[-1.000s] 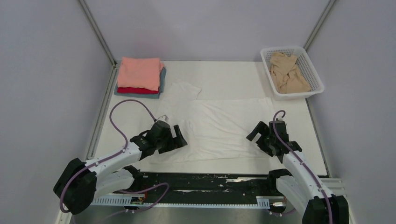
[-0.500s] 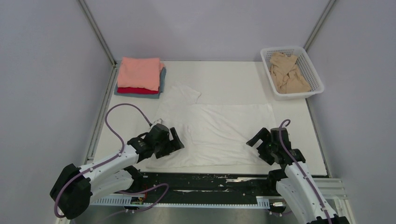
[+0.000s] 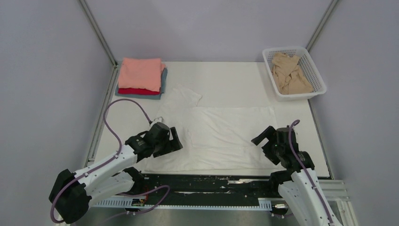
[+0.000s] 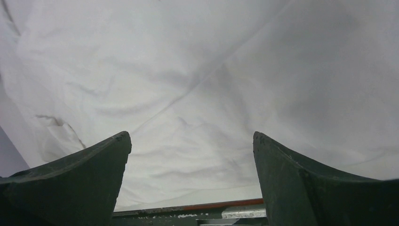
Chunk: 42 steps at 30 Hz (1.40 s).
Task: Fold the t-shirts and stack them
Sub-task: Fold the flattened tshirt in 1/3 of the way, then grab the side of the flattened tshirt furthest away from the robot with both arms
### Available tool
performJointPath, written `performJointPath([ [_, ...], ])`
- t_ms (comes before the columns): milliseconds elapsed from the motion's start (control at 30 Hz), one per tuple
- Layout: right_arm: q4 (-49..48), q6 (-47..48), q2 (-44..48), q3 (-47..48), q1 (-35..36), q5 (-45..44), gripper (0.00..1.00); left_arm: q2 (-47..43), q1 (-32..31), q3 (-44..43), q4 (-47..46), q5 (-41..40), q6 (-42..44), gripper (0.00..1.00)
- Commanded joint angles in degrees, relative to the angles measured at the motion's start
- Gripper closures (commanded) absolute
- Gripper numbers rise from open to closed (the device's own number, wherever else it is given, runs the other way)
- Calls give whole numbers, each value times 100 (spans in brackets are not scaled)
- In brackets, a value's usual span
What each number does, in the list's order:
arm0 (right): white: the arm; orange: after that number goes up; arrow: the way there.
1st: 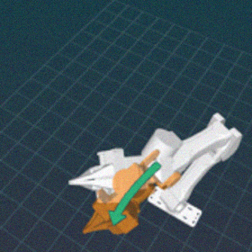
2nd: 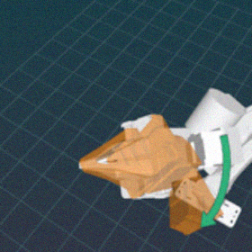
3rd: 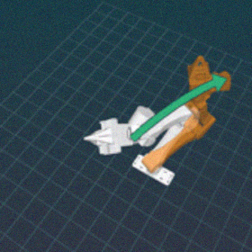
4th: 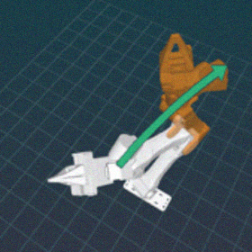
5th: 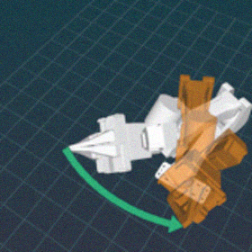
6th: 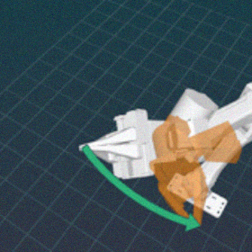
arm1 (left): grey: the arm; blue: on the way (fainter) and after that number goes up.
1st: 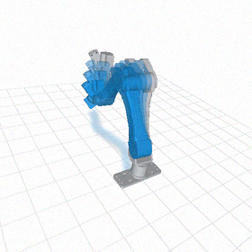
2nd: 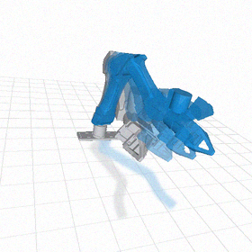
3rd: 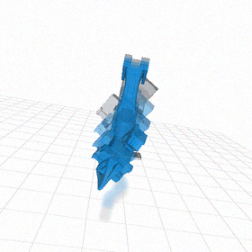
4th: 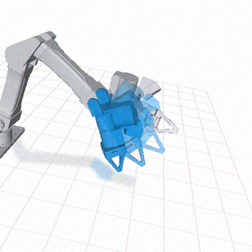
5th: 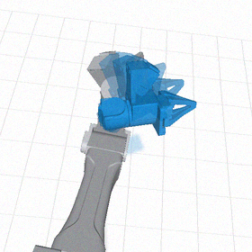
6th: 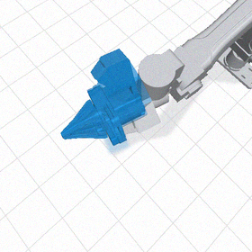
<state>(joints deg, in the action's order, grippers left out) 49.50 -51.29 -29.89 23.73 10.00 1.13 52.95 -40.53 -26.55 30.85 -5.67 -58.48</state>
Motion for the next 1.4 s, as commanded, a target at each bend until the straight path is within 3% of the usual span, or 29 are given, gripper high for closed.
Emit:
performJointPath([
  [0,-648,411,86,870,25,-409,0,-106,-25,-1005,-39,-840,737,0],
  [133,-1394,661,-7,1121,24,-877,0,247,225,-1782,-525,-1612,1377,0],
  [333,-2588,959,-448,1034,28,-1016,0,2159,1559,-3352,-1389,-614,2507,0],
  [567,-3014,1331,-930,860,17,-1331,0,4819,2372,-6481,-870,315,3282,0],
  [833,-3305,1517,-967,659,17,-1196,0,7459,2756,-9161,180,1031,3632,0],
  [1067,-3402,1642,-1047,535,16,-929,0,8321,2767,-9525,42,1010,3552,0],
  [1367,-3401,1640,-850,425,17,-993,0,8628,2771,-9322,304,1190,3241,0],
])
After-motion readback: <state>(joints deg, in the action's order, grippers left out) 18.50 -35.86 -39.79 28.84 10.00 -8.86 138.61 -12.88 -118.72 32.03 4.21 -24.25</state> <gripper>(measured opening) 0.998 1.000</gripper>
